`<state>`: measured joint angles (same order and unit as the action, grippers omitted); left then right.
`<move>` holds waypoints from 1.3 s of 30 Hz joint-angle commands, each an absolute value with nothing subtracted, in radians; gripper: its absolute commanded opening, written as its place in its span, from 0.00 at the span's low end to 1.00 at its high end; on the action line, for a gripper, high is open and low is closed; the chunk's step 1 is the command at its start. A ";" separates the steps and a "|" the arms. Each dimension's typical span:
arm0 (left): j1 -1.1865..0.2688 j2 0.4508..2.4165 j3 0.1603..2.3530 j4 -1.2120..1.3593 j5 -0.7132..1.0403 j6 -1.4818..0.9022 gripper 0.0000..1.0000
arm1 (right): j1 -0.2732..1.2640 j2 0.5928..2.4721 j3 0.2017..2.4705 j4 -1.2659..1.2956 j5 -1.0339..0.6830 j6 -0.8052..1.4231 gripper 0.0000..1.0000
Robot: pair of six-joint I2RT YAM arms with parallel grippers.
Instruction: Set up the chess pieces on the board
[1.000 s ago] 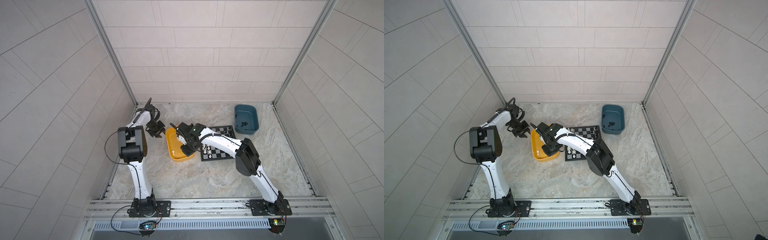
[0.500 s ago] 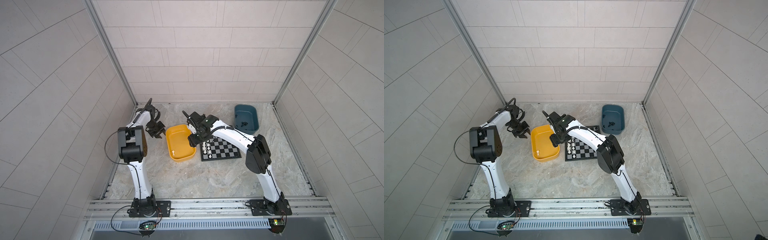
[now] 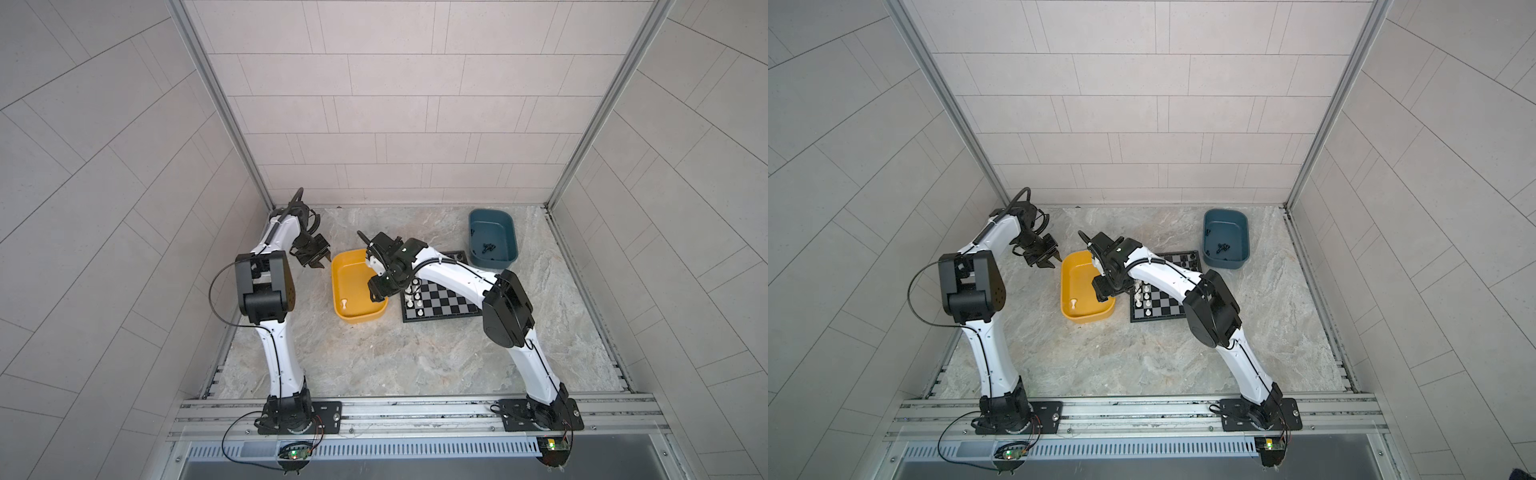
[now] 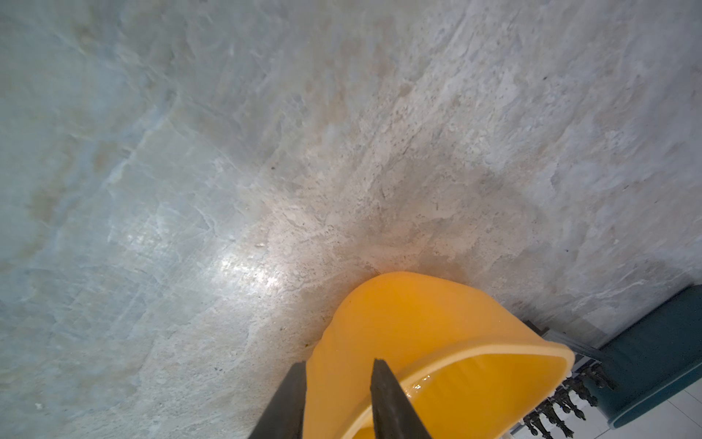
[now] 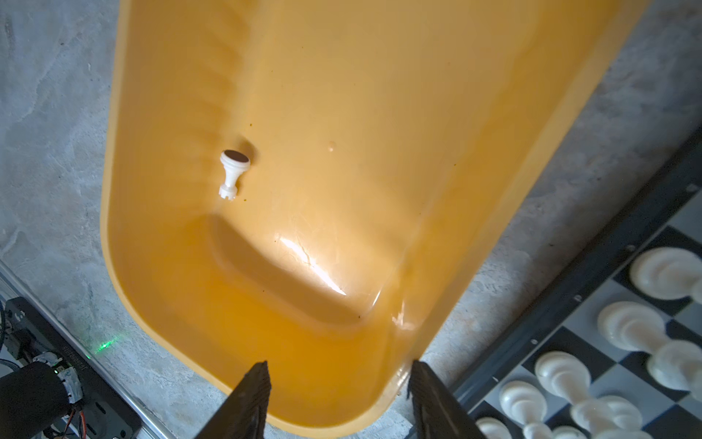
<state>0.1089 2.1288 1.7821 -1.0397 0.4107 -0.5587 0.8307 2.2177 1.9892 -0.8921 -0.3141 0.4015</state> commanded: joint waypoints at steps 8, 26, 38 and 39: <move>0.101 2.200 1.887 -1.174 0.457 -0.452 0.36 | 0.972 2.252 2.033 -0.693 -0.412 0.575 0.59; 0.149 1.948 1.764 -1.128 0.355 -0.485 0.48 | 0.900 2.028 1.790 -0.856 -0.151 0.389 0.65; 0.123 2.158 1.937 -1.097 0.466 -0.555 0.42 | 0.891 2.079 1.753 -0.848 -0.087 0.377 0.13; 0.118 2.177 1.955 -1.102 0.478 -0.552 0.42 | 0.892 2.096 1.768 -0.852 -0.090 0.376 0.13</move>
<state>0.1345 2.1460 1.8912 -1.0912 0.4374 -0.5392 0.8860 2.0499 1.7351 -0.8345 -0.1104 0.3878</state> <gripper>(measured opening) 0.416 0.127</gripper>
